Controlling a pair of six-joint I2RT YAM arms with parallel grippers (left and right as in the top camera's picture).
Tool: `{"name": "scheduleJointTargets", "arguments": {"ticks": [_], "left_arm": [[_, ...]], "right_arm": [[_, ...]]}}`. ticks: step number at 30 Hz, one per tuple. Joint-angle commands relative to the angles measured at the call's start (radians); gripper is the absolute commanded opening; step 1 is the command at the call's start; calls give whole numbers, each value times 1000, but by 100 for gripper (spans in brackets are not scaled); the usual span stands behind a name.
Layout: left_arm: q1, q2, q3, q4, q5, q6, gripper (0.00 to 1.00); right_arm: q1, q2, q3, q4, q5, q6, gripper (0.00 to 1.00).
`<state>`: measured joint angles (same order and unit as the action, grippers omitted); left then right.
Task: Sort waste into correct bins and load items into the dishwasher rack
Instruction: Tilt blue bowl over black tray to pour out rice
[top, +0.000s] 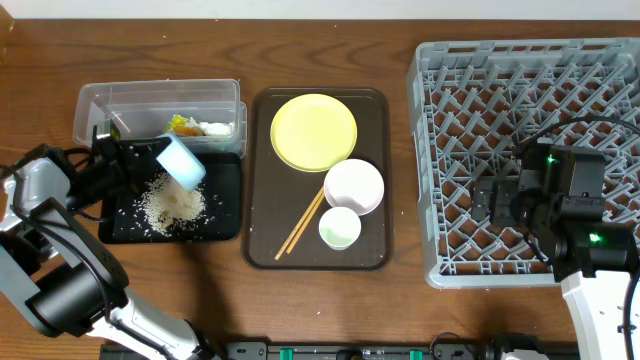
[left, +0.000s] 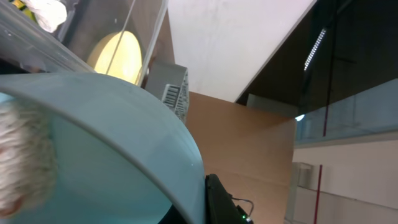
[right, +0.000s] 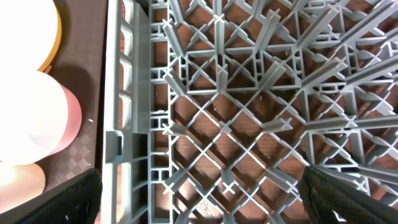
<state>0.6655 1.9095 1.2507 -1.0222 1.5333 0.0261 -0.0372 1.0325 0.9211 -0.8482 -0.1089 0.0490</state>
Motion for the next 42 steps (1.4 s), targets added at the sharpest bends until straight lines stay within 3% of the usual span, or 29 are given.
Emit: {"name": "scheduleJointTargets", "arguments": {"ticks": [1,11,14,18,20,23,26,29,30,32,36,38,42], "left_arm": [[12,4,-4,-6,40,-3,6],[13,4,-4,6,25,23,6],[13,4,-4,48,-80,11,6],[13,4,-4,77,-216,-114,6],[13,4,-4,85,-165,-111,6],[13,4,-4,81,40,73,6],[14,4,-4,107,-8,70,6],[14,4,-4,110,-141,-56,6],[14,4,-4,104,-118,-61,6],[14,2,-4,98,41,68,6],[17,-2,-2,94,-21,94,6],[19,-2,-2,96,-82,48,6],[19,-5,-1,60,39,121,6]], "right_arm": [[-15,0,20,-2,-8,10,99],[-15,0,20,-1,-8,10,99],[-15,0,20,-1,-8,10,99],[-15,0,20,-2,-8,10,99],[-15,0,20,-1,-8,10,99],[-15,0,20,-2,-8,10,99],[-15,0,20,-2,-8,10,99],[-15,0,20,-2,-8,10,99],[-15,0,20,-2,-8,10,99],[-15,0,20,-2,-8,10,99],[-15,0,20,-2,-8,10,99],[-15,0,20,-2,-8,10,99],[-15,0,20,-2,-8,10,99]]}}
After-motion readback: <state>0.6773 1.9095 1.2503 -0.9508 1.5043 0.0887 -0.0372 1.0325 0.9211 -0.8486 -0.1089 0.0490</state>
